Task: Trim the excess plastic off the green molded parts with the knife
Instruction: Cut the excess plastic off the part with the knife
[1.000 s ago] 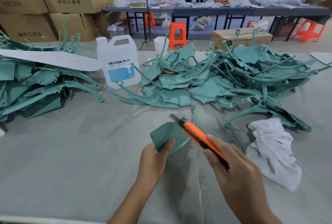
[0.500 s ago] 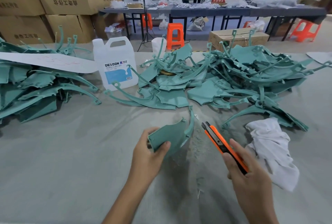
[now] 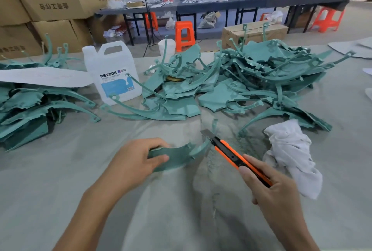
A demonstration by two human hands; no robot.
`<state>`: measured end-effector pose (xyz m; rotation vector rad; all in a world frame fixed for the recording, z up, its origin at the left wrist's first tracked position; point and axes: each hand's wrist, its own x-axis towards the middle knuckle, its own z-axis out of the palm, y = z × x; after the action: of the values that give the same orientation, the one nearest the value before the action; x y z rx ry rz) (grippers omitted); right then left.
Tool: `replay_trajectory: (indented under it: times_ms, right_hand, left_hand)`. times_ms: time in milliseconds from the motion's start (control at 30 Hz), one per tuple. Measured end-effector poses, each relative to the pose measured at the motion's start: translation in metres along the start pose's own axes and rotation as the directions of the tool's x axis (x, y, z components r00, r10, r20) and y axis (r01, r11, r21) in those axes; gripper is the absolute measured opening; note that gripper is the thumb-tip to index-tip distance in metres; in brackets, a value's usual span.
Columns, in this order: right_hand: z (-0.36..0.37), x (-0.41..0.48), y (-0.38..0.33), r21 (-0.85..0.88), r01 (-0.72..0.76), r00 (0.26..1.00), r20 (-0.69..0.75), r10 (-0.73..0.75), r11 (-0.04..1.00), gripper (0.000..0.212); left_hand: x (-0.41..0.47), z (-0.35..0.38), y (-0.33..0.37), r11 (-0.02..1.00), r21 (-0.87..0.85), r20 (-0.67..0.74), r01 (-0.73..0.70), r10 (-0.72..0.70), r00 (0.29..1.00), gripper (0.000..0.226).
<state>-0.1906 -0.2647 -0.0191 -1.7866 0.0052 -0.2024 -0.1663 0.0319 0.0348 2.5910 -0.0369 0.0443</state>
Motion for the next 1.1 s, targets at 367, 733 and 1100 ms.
replay_trajectory:
  times_ms: [367, 733, 1100]
  right_hand:
    - [0.009, 0.008, -0.029, -0.177, 0.1, 0.989, 0.129, -0.077, 0.979, 0.022]
    - [0.003, 0.02, -0.033, -0.227, 0.19, 0.975, 0.16, -0.155, 0.955, 0.019]
    - [0.001, 0.036, -0.041, -0.21, 0.167, 0.955, 0.276, -0.105, 0.963, 0.014]
  left_hand:
    - [-0.012, 0.002, -0.013, 0.981, -0.194, 0.052, 0.001, 0.009, 0.999, 0.028]
    - [-0.014, 0.003, -0.014, 0.984, -0.18, 0.045, 0.007, 0.001, 0.999, 0.015]
    - [-0.013, 0.003, -0.013, 0.982, -0.187, 0.039, 0.001, 0.007, 0.999, 0.029]
